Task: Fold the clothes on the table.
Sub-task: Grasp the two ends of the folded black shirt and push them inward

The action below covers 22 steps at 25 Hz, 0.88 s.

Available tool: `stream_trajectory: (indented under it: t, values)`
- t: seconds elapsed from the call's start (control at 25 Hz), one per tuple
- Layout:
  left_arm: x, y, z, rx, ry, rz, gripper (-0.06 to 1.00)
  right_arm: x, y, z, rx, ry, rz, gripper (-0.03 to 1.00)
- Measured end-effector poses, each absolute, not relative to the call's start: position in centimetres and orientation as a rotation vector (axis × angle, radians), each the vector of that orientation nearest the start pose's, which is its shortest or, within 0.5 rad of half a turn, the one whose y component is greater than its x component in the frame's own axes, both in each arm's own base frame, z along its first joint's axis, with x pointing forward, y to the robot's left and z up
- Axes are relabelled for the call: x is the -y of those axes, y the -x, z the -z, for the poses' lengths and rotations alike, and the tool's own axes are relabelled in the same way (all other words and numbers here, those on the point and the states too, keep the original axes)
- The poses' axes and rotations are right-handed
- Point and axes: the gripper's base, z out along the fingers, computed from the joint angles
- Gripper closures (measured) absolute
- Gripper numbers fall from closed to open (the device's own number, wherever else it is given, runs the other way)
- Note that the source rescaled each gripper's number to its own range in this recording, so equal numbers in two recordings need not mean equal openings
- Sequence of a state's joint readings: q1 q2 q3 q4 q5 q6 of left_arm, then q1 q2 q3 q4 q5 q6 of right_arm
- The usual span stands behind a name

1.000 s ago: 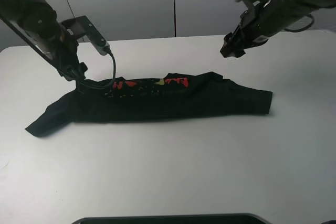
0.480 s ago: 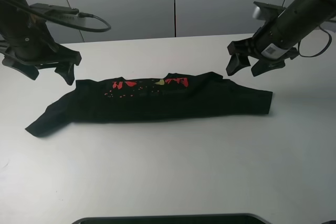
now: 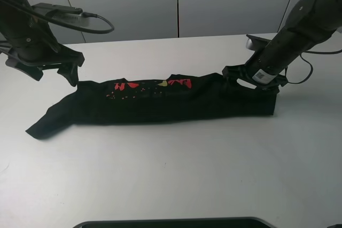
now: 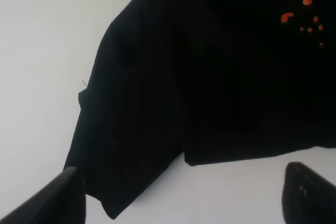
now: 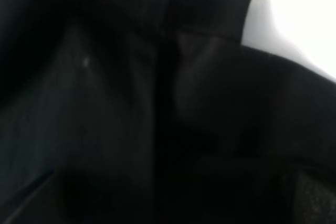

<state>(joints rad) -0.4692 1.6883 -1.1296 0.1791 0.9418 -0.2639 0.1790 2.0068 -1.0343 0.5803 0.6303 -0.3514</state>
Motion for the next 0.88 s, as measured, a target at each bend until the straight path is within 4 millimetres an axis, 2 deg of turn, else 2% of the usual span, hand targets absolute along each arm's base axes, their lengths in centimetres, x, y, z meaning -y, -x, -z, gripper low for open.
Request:
stream_trajectory:
  t: [0.28, 0.44, 0.64, 0.72, 0.84, 0.88]
  values:
    - [13.4, -29.2, -21.6, -2.887, -0.447, -0.117, -0.05, -9.5, -33.4, -8.9, -3.01, 0.03, -0.63, 0.05]
    - [13.4, -29.3, -21.6, -2.873, -0.45, -0.108, -0.05, -10.0, -33.5, -8.3, -3.024, 0.028, -0.686, 0.14]
    - [13.5, -29.5, -21.7, -2.852, -0.453, -0.097, -0.05, -12.8, -32.6, -7.6, -3.045, 0.143, -0.725, 0.39]
    - [13.5, -29.5, -21.7, -2.85, -0.464, -0.101, -0.05, -13.4, -32.4, -7.3, -3.053, 0.164, -0.733, 0.52]
    - [13.5, -29.5, -21.7, -2.846, -0.482, -0.104, -0.05, -13.4, -32.2, -6.9, -3.064, 0.186, -0.726, 0.83]
    - [13.5, -29.5, -21.7, -2.846, -0.482, -0.104, -0.05, -13.3, -32.2, -6.9, -3.067, 0.204, -0.714, 0.85]
